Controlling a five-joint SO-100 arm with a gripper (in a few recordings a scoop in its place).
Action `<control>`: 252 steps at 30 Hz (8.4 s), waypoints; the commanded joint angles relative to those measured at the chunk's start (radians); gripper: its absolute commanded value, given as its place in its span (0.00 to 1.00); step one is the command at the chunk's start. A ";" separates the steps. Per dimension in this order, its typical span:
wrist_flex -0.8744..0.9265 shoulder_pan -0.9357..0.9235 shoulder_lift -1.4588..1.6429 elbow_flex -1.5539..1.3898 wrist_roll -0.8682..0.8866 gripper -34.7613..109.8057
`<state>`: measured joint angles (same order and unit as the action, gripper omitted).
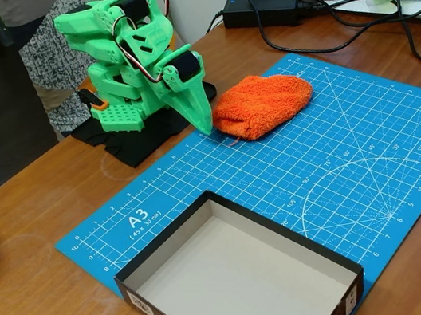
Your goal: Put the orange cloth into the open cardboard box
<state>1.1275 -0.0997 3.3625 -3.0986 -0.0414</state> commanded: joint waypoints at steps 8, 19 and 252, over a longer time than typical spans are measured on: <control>0.008 0.003 0.015 0.028 -0.017 0.27; 0.005 0.106 0.015 0.028 -0.021 0.40; 0.028 -0.023 0.011 0.037 0.084 0.24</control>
<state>1.1551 -0.1227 3.3610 -3.0588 0.0276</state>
